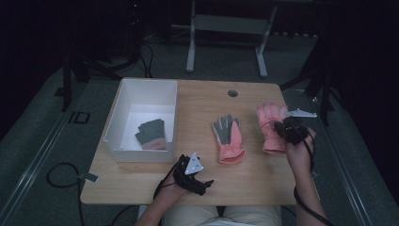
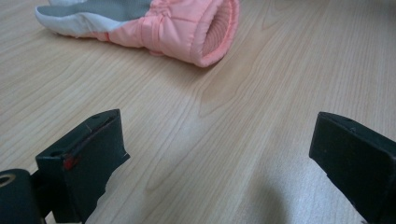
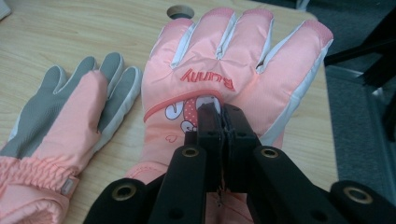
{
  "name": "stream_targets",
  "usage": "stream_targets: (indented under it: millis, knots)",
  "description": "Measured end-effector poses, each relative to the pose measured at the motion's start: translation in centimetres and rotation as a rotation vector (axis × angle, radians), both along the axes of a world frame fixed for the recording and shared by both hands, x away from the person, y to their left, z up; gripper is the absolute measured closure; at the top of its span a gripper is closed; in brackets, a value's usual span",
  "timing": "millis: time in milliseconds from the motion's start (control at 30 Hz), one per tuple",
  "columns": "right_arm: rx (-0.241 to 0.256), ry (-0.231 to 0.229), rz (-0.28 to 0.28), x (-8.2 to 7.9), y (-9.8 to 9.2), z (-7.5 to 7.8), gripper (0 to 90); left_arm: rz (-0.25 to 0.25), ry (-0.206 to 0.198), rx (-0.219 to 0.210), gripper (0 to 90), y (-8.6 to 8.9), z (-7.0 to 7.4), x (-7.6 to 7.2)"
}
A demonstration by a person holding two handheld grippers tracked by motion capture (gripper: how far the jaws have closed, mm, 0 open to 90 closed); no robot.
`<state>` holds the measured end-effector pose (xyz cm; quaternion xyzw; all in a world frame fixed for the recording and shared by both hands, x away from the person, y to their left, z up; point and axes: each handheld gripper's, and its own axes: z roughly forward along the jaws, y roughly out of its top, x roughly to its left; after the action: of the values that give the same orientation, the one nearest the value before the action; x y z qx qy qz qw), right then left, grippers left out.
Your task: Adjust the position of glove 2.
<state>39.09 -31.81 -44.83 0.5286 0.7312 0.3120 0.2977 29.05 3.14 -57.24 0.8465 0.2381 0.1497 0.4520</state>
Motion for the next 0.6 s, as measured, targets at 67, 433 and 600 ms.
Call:
stream_targets:
  millis: [67, 433, 600]
  knots:
    - [0.003, -0.004, -0.008, -0.1, 0.4, 0.5, 87.1, -0.001, -0.001, -0.010, 3.0, 0.0, 0.1, 0.0]
    - [0.001, -0.043, 0.063, -0.8, 4.6, 2.3, 87.1, -0.001, 0.001, -0.007, 3.0, 0.1, 0.1, -0.1]
    - [-0.001, -0.044, 0.093, -1.3, 6.8, 2.4, 87.1, -0.004, 0.001, -0.004, 3.0, 0.1, 0.1, -0.1]
